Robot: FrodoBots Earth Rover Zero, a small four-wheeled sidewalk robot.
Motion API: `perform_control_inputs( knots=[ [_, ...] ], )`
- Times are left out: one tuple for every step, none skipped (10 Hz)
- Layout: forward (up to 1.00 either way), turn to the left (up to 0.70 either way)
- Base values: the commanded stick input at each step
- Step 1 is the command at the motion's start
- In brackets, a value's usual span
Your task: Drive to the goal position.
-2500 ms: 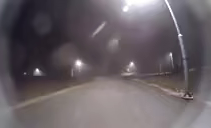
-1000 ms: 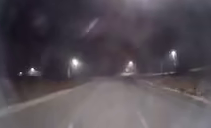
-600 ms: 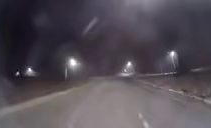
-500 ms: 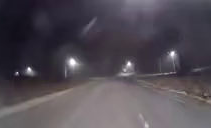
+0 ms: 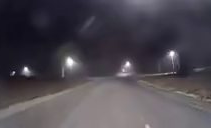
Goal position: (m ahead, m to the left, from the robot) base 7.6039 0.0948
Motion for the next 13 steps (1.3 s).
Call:
perform_control_inputs(
  knots=[
    [1.00, 0.00],
    [1.00, 0.00],
    [1.00, 0.00],
    [1.00, 0.00],
    [1.00, 0.00],
    [1.00, 0.00],
    [1.00, 0.00],
    [1.00, 0.00],
    [1.00, 0.00],
    [1.00, 0.00],
    [1.00, 0.00],
    [1.00, 0.00],
    [1.00, 0.00]
  ],
)
